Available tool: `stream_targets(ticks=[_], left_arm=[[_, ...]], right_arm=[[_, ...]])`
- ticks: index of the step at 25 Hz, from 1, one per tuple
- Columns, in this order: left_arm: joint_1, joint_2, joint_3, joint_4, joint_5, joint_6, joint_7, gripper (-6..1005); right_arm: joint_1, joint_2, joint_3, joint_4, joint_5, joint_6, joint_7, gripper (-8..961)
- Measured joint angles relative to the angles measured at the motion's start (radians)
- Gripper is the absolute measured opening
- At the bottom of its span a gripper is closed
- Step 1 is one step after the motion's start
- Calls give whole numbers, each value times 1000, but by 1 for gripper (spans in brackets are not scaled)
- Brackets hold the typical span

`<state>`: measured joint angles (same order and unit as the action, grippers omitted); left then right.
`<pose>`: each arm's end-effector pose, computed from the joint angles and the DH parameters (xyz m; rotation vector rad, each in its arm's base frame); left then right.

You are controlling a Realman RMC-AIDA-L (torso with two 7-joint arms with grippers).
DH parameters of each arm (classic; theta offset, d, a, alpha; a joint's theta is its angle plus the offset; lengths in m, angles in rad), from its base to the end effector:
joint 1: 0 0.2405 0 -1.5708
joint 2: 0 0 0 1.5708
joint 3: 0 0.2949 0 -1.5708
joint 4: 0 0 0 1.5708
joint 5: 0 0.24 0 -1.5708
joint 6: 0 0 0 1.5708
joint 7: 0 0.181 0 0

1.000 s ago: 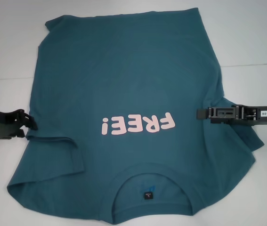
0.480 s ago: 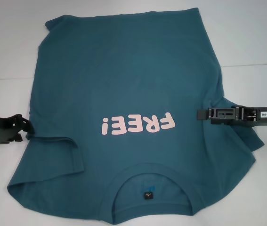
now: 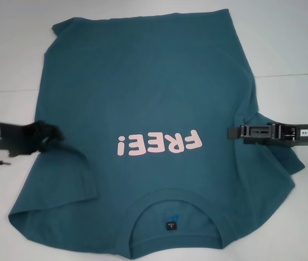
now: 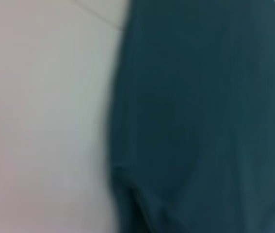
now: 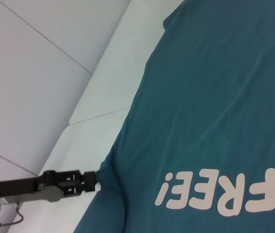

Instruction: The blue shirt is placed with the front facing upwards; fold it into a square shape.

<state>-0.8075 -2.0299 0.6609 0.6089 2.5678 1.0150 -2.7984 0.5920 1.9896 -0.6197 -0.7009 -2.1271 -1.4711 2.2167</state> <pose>-0.3184 0.5045 -0.0300 -1.7659 -1.8725 -0.3057 0.3155 0.4278 0.0040 -2.3096 1.6123 0.6548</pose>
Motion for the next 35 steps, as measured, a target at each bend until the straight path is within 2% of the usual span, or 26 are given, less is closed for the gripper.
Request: stream_targets(ticks=[3, 7, 14, 16, 17, 18, 19, 24, 26, 28, 30, 32, 35], left_arm=[[-13, 2, 0, 4, -91, 46, 63, 553], [5, -5, 2, 68, -238, 128, 162, 550], [58, 2, 0, 98, -259, 187, 191, 546], [92, -7, -2, 155, -271, 274, 279, 545], [92, -7, -2, 155, -271, 274, 279, 544], [107, -15, -3, 185, -279, 311, 318, 543], [146, -38, 0, 260, -301, 388, 414, 543], [241, -112, 8, 416, -335, 542, 682, 540], [278, -133, 12, 447, -354, 603, 802, 540], [294, -133, 16, 440, -373, 619, 840, 540], [312, -130, 13, 416, -398, 625, 855, 540], [318, -129, -4, 404, -405, 624, 851, 540], [325, -129, -31, 400, -412, 624, 841, 540]], right_arm=[[0, 0, 0, 0, 0, -2, 0, 914], [0, 0, 0, 0, 0, -3, 0, 914], [0, 0, 3, 0, 1, -2, -22, 914], [0, 0, 6, 0, 4, -4, -41, 914], [0, 0, 6, 0, 4, -4, -51, 914], [0, 0, 7, 0, 5, -4, -59, 914], [0, 0, 8, 0, 5, -2, -67, 914], [0, 0, 15, 0, 7, 2, -92, 914], [0, 0, 19, -1, 7, 0, -93, 914], [0, -2, 22, -6, 8, -2, -92, 914], [-2, -15, 25, -9, 8, -6, -75, 914], [-7, -37, 27, -9, 8, -10, -33, 914], [-17, -97, 29, -10, -2, -22, 68, 914]])
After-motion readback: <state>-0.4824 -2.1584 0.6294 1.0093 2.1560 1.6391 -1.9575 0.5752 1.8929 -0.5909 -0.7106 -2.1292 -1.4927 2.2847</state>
